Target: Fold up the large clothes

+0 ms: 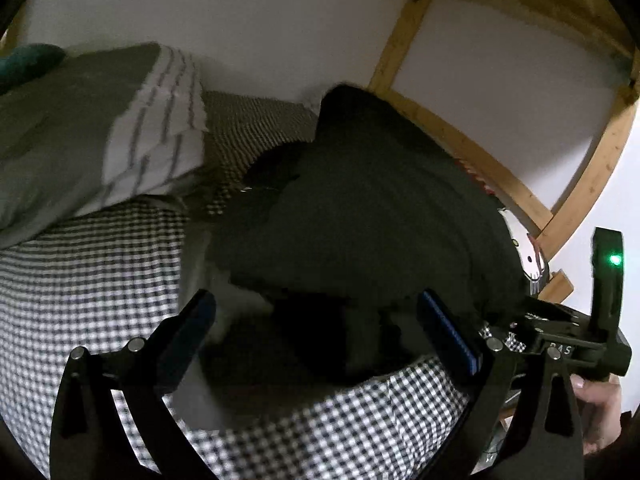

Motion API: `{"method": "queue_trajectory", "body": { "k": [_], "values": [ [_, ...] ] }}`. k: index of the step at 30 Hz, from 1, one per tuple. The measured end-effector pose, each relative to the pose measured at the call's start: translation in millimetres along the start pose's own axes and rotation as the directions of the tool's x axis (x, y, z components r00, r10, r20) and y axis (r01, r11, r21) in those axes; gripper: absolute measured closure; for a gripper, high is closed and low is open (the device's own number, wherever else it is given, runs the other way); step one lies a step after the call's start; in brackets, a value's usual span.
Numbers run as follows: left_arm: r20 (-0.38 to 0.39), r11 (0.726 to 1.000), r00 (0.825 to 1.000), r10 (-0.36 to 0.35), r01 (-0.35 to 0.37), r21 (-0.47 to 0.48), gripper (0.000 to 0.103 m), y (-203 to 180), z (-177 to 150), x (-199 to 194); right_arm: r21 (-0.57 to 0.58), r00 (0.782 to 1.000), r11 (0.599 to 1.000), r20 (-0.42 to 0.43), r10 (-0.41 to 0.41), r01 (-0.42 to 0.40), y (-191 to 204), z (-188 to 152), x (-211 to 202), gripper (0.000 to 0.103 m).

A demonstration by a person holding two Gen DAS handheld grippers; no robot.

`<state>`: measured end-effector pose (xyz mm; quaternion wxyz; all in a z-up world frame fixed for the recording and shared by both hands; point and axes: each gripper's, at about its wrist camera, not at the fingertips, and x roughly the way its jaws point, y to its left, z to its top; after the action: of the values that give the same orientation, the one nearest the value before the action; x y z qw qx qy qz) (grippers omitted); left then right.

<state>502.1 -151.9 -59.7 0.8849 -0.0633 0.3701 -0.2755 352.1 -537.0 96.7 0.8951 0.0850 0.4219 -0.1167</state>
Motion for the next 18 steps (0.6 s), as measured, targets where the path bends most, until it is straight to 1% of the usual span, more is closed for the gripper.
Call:
{"method": "queue_trajectory", "body": {
  "k": [2,4,6,8,11,13,16,18],
  "values": [
    [0.022,1.000,1.000,0.017,-0.017,0.008,0.004,-2.7,-10.3,-20.8,-0.002,0.999,1.000,0.023,-0.028,0.028,6.7,-14.6,-22.0,0.003],
    [0.041,0.997,0.997,0.062,-0.063,0.032,0.004,-10.3,-28.2,-46.0,-0.014,0.998,0.999,0.044,-0.048,0.049,15.0,-36.1,-47.5,0.003],
    [0.040,0.993,0.994,0.106,-0.107,0.040,0.004,-16.1,-46.4,-66.2,-0.029,0.997,0.998,0.048,-0.059,0.060,21.5,-54.8,-65.0,0.003],
    [0.026,0.992,0.993,0.117,-0.118,0.039,0.004,-20.7,-65.1,-84.1,-0.047,0.996,0.996,0.048,-0.077,0.079,27.6,-72.4,-79.5,0.003],
    [0.012,0.990,0.991,0.132,-0.132,0.042,0.004,-29.3,-94.7,-111.5,-0.065,0.997,0.996,0.052,-0.061,0.064,36.8,-99.5,-106.7,0.003],
    [0.012,0.989,0.990,0.141,-0.142,0.040,0.004,-33.7,-110.4,-127.7,-0.085,0.996,0.995,0.071,-0.050,0.056,42.3,-121.9,-131.4,0.003],
    [0.016,0.983,0.984,0.177,-0.177,0.055,0.004,-44.7,-129.0,-149.1,-0.122,0.995,0.992,0.092,-0.033,0.044,53.2,-154.0,-164.6,0.003],
    [0.020,0.981,0.984,0.179,-0.180,0.068,0.004,-53.6,-140.0,-161.1,-0.129,0.995,0.991,0.095,-0.019,0.031,54.3,-170.7,-180.7,0.003]
  ]
}}
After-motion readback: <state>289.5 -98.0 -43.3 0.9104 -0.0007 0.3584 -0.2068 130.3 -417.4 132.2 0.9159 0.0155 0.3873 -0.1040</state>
